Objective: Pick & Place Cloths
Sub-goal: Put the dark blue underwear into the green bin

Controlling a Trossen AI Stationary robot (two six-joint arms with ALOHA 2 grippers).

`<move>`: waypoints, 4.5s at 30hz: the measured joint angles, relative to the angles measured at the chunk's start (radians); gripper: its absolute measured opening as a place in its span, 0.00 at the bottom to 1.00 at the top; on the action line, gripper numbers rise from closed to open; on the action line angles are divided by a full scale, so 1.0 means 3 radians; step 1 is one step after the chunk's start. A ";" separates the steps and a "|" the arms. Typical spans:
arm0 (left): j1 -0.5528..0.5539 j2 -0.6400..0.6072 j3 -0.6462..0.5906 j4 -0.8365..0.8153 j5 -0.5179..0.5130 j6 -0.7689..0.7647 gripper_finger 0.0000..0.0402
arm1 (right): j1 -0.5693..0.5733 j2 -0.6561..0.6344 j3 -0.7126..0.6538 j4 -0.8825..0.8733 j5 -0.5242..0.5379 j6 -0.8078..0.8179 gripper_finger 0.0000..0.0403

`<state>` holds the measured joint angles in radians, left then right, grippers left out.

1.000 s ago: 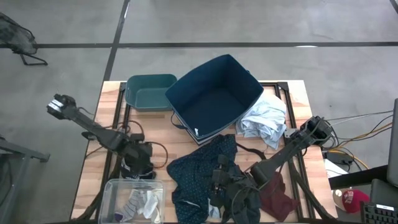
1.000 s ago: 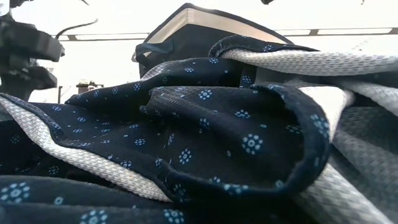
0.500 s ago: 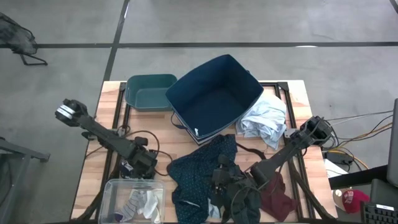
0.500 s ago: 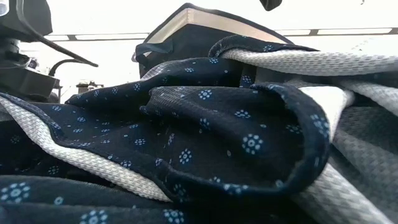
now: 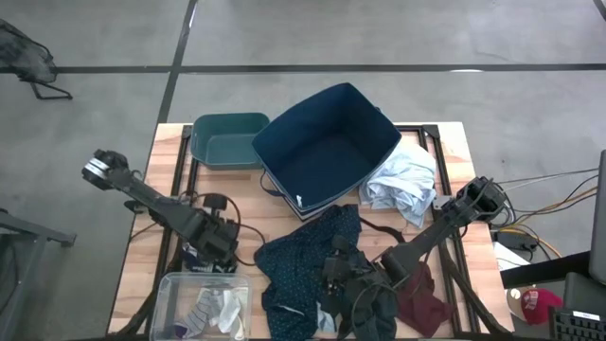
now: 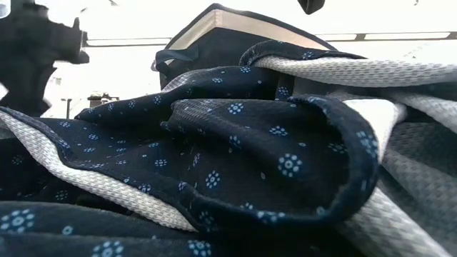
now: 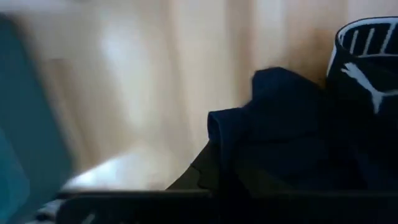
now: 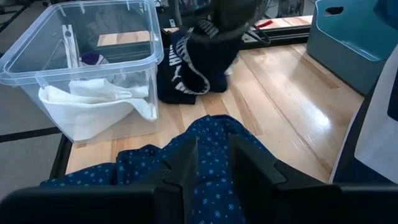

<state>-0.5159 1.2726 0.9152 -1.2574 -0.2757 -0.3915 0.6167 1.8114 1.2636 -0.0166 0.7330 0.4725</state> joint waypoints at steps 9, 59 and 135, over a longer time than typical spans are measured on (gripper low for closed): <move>0.0126 -0.0225 0.0632 -0.0896 -0.1049 -0.0033 0.01 | 0.0000 0.0000 -0.0041 -0.0001 0.0000 0.0085 0.23; 0.1831 -0.0298 0.2339 0.0571 -0.3765 0.1926 0.02 | -0.0008 0.0000 -0.0093 0.0029 0.0003 0.0148 0.23; 0.3451 0.0151 0.2392 -0.0372 -0.0545 0.1654 0.03 | -0.0071 0.0000 -0.0126 0.0174 0.0001 0.0142 0.29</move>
<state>0.5194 1.3180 1.6327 -1.3691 -0.4393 0.1047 0.5953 1.8114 1.2259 0.0357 0.7334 0.5150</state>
